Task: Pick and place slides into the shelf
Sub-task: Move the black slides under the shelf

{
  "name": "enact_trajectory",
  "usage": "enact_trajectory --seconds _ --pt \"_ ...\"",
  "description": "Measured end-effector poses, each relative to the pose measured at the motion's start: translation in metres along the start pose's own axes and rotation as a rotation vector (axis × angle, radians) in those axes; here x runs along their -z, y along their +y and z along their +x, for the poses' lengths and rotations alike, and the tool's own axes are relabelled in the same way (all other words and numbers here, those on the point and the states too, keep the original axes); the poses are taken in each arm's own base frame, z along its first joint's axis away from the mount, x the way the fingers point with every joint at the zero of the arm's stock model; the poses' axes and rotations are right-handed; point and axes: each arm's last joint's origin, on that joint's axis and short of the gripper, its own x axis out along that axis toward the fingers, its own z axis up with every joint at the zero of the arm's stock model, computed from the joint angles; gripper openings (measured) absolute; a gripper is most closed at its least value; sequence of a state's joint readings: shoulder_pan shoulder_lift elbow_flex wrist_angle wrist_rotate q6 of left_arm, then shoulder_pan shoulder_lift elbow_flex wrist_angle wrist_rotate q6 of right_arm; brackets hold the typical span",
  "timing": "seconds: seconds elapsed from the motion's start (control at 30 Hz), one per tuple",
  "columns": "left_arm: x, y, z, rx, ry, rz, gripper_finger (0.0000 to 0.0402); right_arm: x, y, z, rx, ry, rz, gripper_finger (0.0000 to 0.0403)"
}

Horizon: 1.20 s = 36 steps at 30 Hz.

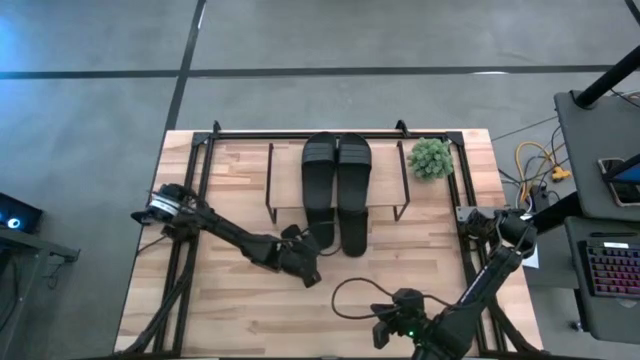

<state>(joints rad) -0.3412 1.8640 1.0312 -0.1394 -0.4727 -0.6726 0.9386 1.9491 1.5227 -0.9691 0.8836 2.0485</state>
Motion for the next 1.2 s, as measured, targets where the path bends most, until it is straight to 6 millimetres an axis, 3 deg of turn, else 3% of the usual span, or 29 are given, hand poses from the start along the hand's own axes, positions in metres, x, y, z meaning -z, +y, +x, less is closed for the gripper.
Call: enact_trajectory --seconds 0.2,0.47,0.67,0.9,1.2 --pt "0.000 -0.003 -0.017 0.019 -0.017 -0.015 0.0001 0.000 -0.002 0.000 0.009 -0.004 0.001 0.0013" --pt "0.008 -0.032 -0.040 0.219 -0.033 -0.001 0.0001 0.004 -0.014 0.007 0.113 0.075 0.161 0.0013" --pt "0.027 -0.058 -0.072 0.302 -0.067 0.020 0.0001 0.001 -0.023 0.032 0.136 0.053 0.195 0.0013" --pt "0.046 -0.070 -0.110 0.298 -0.146 -0.038 0.0001 -0.012 -0.027 0.069 0.197 0.104 0.137 0.0013" --pt "0.049 -0.073 -0.127 0.304 -0.197 -0.040 0.0001 -0.044 -0.026 0.117 0.222 0.148 -0.020 0.0013"
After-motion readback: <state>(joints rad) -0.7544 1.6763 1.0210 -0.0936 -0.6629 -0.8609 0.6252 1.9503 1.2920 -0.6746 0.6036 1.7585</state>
